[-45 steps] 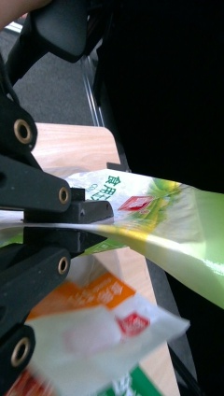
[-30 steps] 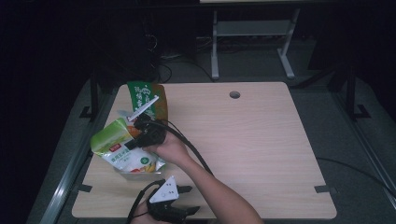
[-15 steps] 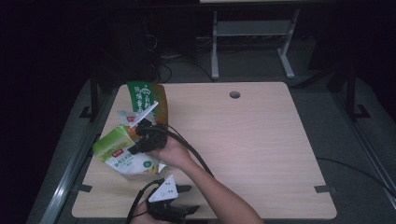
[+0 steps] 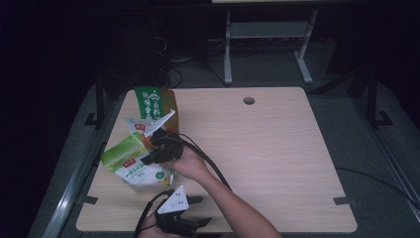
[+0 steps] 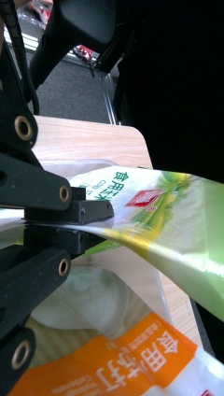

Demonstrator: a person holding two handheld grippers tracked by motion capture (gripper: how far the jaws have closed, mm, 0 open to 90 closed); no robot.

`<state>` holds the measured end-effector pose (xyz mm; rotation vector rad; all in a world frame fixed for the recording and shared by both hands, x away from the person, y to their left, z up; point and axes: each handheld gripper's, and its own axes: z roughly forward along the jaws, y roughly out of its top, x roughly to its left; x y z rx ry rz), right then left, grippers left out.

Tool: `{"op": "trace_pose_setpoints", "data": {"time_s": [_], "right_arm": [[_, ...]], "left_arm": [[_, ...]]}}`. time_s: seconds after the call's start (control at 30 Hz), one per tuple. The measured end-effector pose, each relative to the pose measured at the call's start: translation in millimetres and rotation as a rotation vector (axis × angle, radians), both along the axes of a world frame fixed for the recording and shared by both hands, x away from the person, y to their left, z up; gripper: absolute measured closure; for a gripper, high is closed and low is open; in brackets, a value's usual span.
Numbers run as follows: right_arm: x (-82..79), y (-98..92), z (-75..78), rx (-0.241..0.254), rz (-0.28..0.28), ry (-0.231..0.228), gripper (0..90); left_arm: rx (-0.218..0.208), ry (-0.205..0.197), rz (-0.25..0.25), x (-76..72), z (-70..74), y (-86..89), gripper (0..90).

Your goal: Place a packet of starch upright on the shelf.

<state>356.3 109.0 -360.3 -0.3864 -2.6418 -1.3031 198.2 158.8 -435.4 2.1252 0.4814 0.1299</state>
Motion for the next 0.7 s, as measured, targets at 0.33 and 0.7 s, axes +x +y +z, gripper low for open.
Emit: {"op": "trace_pose_setpoints", "data": {"time_s": [0.33, 0.7], "right_arm": [[0.8, -11.3, -5.8, 0.005, -0.009, 0.023, 88.6], [2.3, -25.6, -21.5, -0.010, -0.025, 0.042, 88.4]], "left_arm": [[-0.006, 0.015, 0.023, 1.1, -1.4, 0.8, 33.5], [0.004, 0.007, 0.017, 2.3, -2.5, 0.2, 33.5]]}}
